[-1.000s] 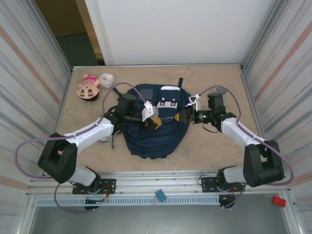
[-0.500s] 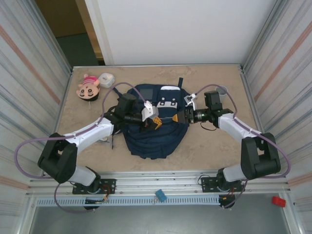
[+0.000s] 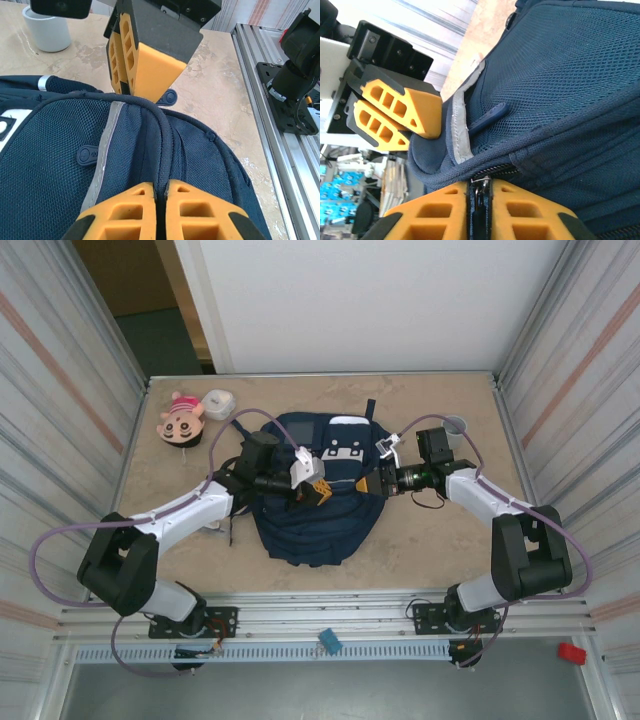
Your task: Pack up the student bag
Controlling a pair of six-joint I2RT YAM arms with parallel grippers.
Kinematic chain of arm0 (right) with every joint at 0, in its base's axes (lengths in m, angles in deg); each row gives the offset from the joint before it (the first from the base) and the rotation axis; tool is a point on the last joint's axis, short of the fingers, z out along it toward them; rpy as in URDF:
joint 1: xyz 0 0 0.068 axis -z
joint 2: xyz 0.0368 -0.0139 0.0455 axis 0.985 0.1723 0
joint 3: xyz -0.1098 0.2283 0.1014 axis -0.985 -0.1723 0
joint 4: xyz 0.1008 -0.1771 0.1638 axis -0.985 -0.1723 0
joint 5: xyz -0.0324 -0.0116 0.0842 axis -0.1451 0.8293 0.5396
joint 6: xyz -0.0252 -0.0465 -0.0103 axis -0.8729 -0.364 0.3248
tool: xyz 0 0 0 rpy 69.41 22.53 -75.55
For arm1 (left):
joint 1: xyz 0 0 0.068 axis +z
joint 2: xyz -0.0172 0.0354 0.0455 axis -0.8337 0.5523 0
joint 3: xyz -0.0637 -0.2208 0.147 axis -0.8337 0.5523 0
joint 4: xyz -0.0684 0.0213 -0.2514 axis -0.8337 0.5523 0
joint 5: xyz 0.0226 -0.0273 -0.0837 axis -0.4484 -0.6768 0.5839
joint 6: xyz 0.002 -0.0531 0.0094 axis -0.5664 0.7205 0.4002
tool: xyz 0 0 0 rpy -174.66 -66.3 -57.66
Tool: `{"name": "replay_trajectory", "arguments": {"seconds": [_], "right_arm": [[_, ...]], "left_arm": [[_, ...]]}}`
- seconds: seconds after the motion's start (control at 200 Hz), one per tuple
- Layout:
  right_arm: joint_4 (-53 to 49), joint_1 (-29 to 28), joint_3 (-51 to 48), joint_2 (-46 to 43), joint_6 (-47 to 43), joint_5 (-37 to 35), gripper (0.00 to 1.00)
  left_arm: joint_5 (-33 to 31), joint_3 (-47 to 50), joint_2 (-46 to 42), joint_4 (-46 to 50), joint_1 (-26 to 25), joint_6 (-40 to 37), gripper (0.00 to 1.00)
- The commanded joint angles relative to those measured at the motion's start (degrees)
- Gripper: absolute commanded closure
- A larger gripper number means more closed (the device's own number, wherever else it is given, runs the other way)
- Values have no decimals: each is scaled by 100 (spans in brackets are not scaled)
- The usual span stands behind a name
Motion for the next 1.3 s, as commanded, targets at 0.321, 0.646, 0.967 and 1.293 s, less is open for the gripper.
{"name": "replay_trajectory", "arguments": {"seconds": [0.321,0.646,0.967,1.293], "right_arm": [[-47,-41,-30,-417,205,-382,100],[43,-681,41,-763,666,-935,100],[141,-760,-188,-799,774,-1267,81],[-10,-645,-199,-911,742,-1373,85]], "left_arm": [[-799,-162,-245,-568,-6,514,100],[-1579,-211,-148,-617,-126,838,100],[-1390,-194,-198,-796,-169,850,100],[-1591,-190,-231,-709,-173,821,100]]}}
